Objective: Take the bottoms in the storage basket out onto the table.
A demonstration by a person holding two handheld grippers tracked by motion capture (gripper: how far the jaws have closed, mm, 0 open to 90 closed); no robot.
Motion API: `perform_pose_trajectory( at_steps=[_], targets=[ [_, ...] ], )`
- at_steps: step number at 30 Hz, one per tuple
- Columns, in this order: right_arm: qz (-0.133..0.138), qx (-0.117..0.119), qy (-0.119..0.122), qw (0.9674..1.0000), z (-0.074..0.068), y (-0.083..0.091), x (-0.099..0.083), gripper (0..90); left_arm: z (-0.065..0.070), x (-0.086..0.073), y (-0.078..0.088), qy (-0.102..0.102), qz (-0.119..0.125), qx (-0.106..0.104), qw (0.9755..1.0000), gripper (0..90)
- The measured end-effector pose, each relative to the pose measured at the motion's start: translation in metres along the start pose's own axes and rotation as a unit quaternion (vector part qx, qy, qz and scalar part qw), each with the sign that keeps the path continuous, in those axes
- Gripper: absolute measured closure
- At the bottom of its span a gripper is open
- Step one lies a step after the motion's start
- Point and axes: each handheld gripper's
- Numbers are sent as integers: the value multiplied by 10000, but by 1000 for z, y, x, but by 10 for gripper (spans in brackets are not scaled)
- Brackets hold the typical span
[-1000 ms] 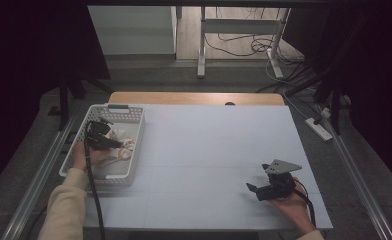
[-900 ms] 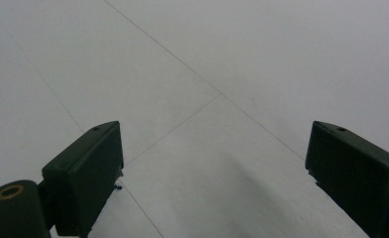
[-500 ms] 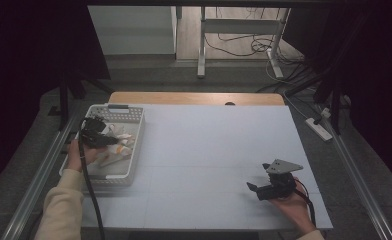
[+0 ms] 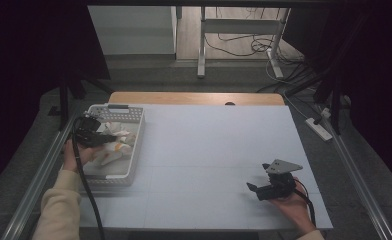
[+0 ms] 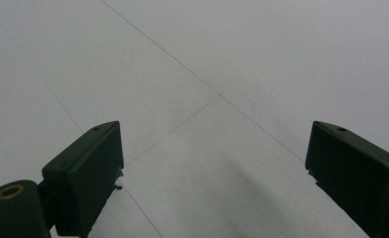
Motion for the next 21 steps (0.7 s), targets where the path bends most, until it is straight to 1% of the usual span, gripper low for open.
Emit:
perform_pose_trajectory(
  at_steps=[5,8,13,16,18,21],
  targets=[
    [15,-1,-7,10000,0,0,0,79,1,-1,4,30,173,21,9998,790],
    [21,-12,2,10000,0,0,0,79,0,-2,7,59,300,-43,9995,790],
    [32,-23,-22,10000,1,1,0,78,0,-2,10,58,402,-104,9991,790],
    [45,-39,-9,10000,0,1,0,79,2,-2,15,44,542,-149,9984,790],
    [37,-41,-3,10000,1,2,0,79,2,-2,16,23,571,-139,9983,790],
    [43,-32,-12,10000,1,1,0,79,4,-2,21,9,725,-124,9973,790]
  ],
)
Point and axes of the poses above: each handheld gripper's, and its own axes: y roughly backward along the jaws, x roughly out of its top, z roughly to its right, and after that the axes turned 11 degrees about -x, right-handed
